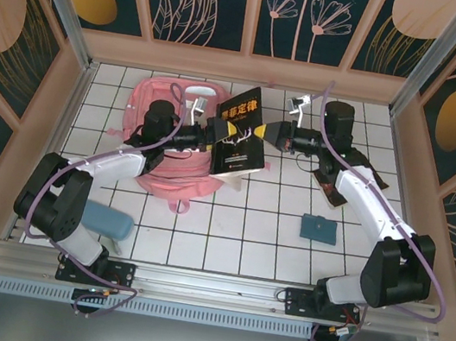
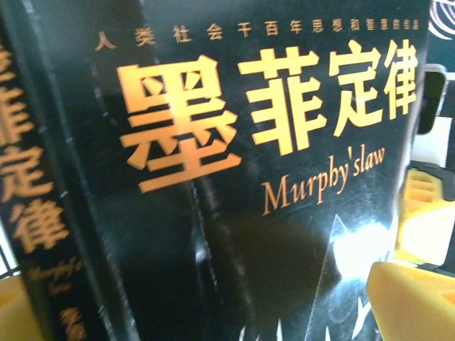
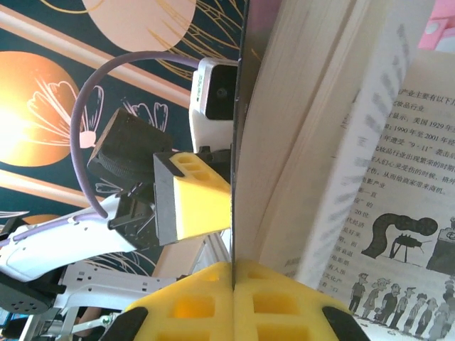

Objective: Pack the student bag

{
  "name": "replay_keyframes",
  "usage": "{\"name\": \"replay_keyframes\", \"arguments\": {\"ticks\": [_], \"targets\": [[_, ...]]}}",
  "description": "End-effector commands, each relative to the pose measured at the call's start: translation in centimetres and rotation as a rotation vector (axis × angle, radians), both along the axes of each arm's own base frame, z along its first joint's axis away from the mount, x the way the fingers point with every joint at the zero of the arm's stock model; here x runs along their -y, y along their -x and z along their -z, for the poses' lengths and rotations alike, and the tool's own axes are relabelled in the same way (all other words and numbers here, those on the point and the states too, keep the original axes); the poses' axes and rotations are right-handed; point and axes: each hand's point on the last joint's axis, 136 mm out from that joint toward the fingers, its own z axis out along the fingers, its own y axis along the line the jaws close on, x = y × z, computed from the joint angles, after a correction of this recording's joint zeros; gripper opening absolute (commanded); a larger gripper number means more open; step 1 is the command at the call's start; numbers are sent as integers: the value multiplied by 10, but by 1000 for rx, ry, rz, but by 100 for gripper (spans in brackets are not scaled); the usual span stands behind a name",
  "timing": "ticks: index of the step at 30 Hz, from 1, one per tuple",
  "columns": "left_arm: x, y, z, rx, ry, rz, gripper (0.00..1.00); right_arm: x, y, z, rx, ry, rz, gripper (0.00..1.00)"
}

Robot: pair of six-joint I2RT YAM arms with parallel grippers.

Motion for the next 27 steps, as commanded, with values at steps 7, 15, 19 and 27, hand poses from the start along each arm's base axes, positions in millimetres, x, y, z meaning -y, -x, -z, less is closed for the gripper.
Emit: {"name": "replay_keyframes", "arguments": {"ticks": [7, 15, 19, 27], "targets": [[1, 14, -50, 133, 119, 70, 63, 11, -8, -28, 98, -34, -4, 0], [-8, 24, -74, 235, 157, 34, 39, 32, -26, -9, 77, 23, 80, 0], [-8, 23, -79, 239, 172, 33, 19, 32, -24, -9, 91, 18, 77, 0], [-14, -8, -81, 179, 132, -123, 9, 62, -47, 16, 59, 149, 363, 80]]}}
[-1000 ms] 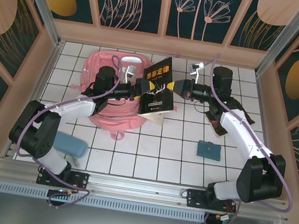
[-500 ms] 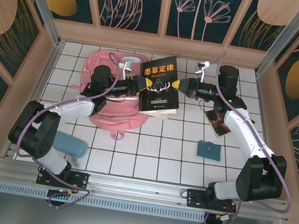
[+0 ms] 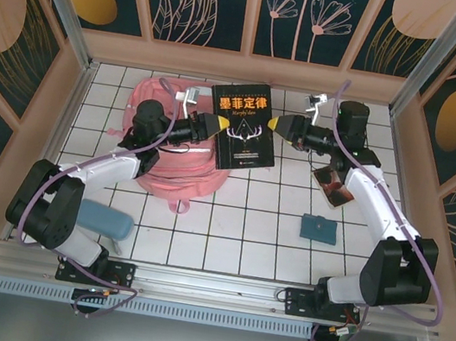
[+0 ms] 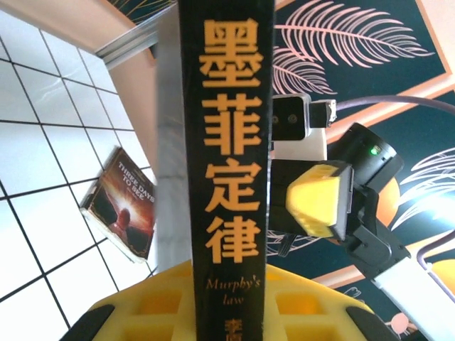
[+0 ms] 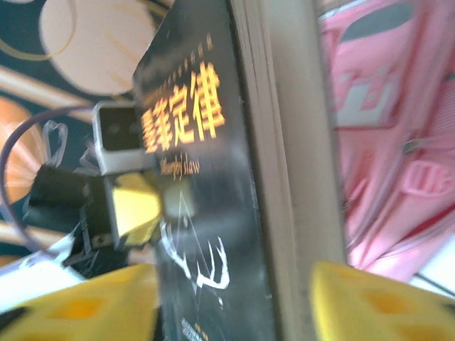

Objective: Pack the student bag

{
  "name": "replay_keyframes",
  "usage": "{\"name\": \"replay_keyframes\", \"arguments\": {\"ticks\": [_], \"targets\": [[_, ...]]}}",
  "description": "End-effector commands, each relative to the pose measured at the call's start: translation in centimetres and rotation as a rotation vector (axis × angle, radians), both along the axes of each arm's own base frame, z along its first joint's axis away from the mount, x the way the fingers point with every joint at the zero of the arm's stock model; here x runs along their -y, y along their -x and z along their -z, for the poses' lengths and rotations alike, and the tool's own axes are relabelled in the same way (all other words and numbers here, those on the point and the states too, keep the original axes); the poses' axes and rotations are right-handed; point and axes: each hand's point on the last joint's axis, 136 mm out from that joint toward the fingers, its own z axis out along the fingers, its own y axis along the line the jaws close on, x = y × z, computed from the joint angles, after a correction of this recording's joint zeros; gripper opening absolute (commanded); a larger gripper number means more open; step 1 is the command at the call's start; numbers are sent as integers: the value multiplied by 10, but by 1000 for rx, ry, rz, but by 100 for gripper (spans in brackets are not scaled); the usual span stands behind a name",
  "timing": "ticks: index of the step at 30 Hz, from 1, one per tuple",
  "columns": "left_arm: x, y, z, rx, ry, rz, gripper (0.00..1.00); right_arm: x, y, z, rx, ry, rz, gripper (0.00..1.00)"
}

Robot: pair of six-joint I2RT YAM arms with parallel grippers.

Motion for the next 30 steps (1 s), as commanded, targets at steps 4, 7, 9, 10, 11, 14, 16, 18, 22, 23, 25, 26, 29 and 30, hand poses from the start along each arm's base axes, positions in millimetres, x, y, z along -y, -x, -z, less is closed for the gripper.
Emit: {"name": "replay_keyframes", "arguments": {"ticks": [4, 7, 9, 10, 11, 14, 16, 18, 22, 23, 25, 26, 29, 30], "targets": [[-19, -33, -45, 52, 37, -234, 10, 26, -4, 8, -19, -124, 263, 95], [-32, -42, -48, 17, 87, -330, 10, 10, 7, 10, -94, -281, 229, 98], [-37, -46, -49, -7, 121, -367, 10, -4, 12, 8, -132, -347, 225, 99], [-38, -48, -51, -17, 143, -378, 10, -12, 16, 5, -139, -383, 219, 99], [-40, -51, -51, -38, 161, -389, 10, -20, 19, 2, -150, -416, 213, 99], [-41, -60, -45, -103, 204, -411, 10, -42, 21, -5, -188, -508, 202, 99], [-39, -64, -46, -118, 247, -399, 10, -52, 19, -9, -216, -570, 193, 99], [-37, -67, -45, -137, 277, -393, 9, -59, 13, -12, -241, -617, 180, 99], [-37, -72, -42, -173, 320, -391, 9, -72, -3, -7, -298, -653, 181, 97], [-36, -72, -43, -174, 331, -387, 9, -73, -8, -7, -301, -658, 189, 96], [-35, -72, -42, -181, 335, -378, 9, -74, -17, -6, -313, -670, 207, 92], [-35, -72, -42, -184, 337, -380, 9, -75, -20, -6, -311, -678, 212, 89], [-36, -73, -40, -186, 327, -389, 9, -74, -26, -5, -316, -705, 238, 74], [-36, -73, -40, -186, 326, -386, 9, -73, -27, -3, -320, -711, 255, 70]]}}
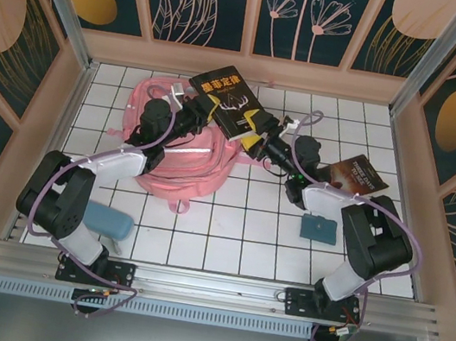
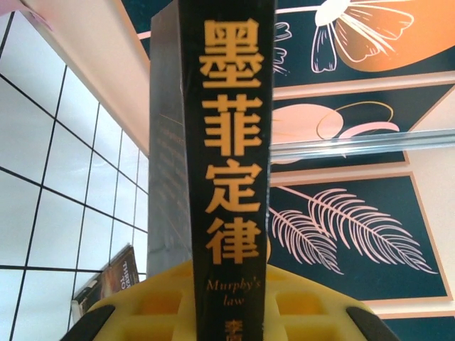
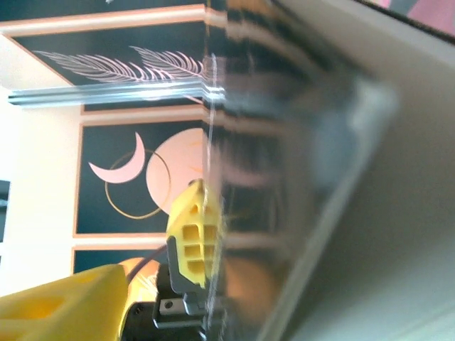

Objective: Pack the student bag

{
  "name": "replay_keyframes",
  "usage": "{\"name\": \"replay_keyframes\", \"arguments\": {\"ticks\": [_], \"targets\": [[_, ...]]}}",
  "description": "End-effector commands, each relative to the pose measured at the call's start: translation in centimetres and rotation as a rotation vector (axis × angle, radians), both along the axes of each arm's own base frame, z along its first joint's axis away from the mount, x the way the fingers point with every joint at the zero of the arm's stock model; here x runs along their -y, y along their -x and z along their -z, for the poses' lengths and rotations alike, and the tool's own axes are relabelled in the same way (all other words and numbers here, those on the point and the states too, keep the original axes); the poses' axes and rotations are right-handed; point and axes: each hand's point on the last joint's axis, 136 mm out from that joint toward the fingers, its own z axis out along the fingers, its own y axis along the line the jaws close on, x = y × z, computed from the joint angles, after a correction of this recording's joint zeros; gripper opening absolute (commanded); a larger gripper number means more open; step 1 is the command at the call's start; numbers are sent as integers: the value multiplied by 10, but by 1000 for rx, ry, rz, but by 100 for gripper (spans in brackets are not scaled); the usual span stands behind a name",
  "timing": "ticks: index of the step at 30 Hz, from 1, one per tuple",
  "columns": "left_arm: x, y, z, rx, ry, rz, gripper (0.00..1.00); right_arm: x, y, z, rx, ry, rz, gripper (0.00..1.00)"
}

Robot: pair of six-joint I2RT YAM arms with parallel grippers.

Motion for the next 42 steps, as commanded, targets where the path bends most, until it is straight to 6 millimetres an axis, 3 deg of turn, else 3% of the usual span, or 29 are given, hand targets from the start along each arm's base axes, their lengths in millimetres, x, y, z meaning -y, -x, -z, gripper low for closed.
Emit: {"name": "replay_keyframes", "arguments": {"ticks": [1, 9, 11, 14, 16, 19, 23, 26, 34, 42], "targets": [[-2, 3, -52, 138, 97, 2, 9, 4, -4, -33, 72, -99, 59, 65], [-5, 4, -47, 124, 61, -17, 15, 11, -2, -24, 48, -75, 124, 24], [-6, 4, -43, 109, 37, -20, 25, 14, -3, -20, 41, -36, 146, 13], [-8, 5, -26, 60, -70, -34, 53, 20, -4, -14, 57, 73, 189, 7], [-16, 9, -5, 19, -200, -57, 68, 28, -3, -10, 71, 165, 220, 6], [-34, 22, 32, -31, -437, -81, 79, 43, 2, -3, 99, 315, 259, 6], [-51, 46, 56, -30, -677, -39, 82, 63, 10, 2, 129, 466, 283, 6], [-59, 60, 61, -8, -849, 28, 83, 73, 16, 1, 153, 535, 278, 6], [-43, 89, 64, 88, -1225, 254, 79, 83, 28, 3, 155, 636, 263, 7], [-39, 94, 113, 62, -1583, 436, 76, 98, 35, 14, 110, 673, 288, 7]]}}
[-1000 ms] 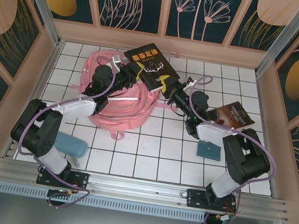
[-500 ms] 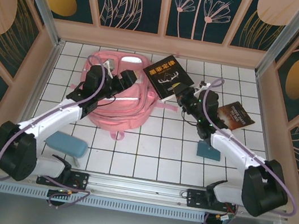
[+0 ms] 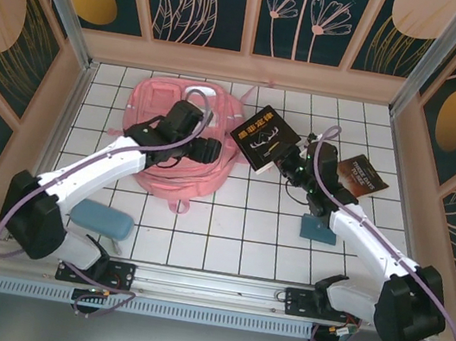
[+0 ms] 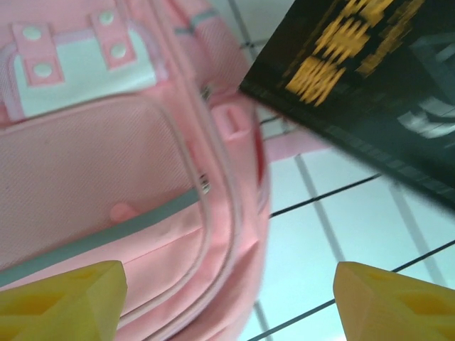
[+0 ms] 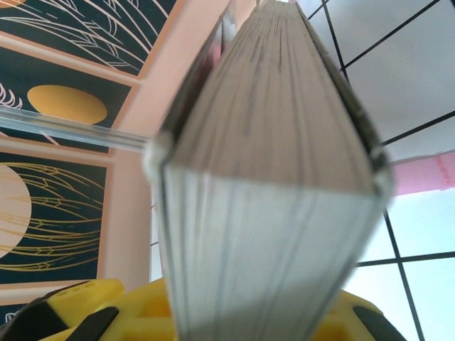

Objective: Pack the student bag

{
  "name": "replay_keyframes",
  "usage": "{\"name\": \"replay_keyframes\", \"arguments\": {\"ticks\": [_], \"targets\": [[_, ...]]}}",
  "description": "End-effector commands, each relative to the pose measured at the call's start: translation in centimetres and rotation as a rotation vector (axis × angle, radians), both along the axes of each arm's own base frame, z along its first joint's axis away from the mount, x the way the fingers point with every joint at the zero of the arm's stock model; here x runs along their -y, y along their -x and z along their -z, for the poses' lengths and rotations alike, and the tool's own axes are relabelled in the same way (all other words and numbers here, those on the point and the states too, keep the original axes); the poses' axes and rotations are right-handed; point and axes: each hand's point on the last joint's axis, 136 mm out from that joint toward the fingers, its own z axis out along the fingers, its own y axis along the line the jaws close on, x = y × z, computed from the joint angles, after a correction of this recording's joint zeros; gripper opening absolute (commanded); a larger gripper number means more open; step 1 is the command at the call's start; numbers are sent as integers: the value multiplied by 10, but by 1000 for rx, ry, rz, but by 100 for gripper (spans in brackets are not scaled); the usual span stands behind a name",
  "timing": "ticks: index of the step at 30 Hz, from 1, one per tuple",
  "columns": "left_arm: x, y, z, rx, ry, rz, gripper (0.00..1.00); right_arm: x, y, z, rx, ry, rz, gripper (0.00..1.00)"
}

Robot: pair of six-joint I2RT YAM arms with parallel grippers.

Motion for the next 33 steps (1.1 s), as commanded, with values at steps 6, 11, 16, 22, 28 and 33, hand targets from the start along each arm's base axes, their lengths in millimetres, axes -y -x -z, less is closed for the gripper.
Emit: {"name": "replay_keyframes", "arguments": {"ticks": [6, 11, 16, 22, 28, 33], "targets": [[-20, 2, 57, -91, -331, 97, 73, 20, 1, -25, 81, -15, 59, 6], [-25, -5, 77, -126, -419, 105, 65, 23, 3, -23, 73, -20, 70, 6], [-21, -12, 93, -158, -468, 133, 65, 21, 4, -23, 71, -26, 59, 6], [-16, -15, 106, -189, -490, 165, 70, 22, 5, -22, 68, -23, 61, 6], [-27, -34, 109, -156, -585, 86, 66, 21, 6, -18, 56, -30, 54, 7], [-24, -38, 110, -151, -587, 96, 56, 22, 6, -18, 54, -28, 56, 7]]}}
